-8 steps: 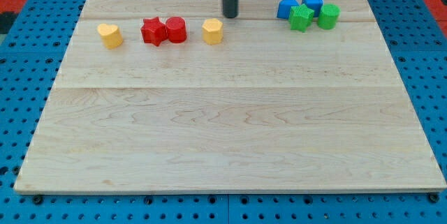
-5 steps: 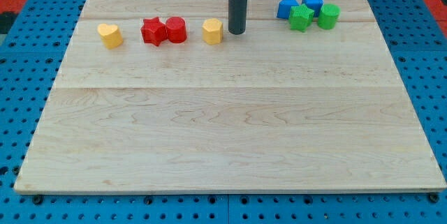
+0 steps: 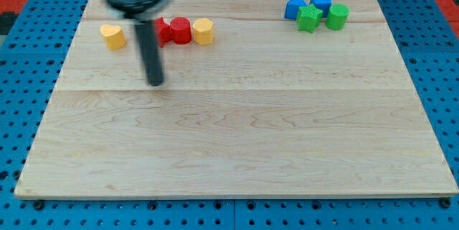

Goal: Move the yellow heart to the bottom of the red star

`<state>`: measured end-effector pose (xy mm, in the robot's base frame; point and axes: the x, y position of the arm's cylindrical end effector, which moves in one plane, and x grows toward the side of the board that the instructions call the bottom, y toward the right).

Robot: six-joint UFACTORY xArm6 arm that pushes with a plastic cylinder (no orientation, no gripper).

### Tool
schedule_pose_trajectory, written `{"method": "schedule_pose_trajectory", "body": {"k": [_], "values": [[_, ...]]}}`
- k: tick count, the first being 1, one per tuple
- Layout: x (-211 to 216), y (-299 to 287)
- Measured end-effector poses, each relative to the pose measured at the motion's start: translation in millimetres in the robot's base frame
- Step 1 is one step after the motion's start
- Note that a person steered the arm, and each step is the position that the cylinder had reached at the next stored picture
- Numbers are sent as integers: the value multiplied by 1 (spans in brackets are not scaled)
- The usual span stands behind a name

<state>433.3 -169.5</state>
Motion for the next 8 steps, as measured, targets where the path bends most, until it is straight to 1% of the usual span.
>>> {"method": "schedule_pose_trajectory", "body": {"k": [1,2,3,4,5,6,8], "values": [[1,-135],[1,-135],[-39,-129],[-102,-136],[-132,-100],[-138,-52],[-84,-44]]}}
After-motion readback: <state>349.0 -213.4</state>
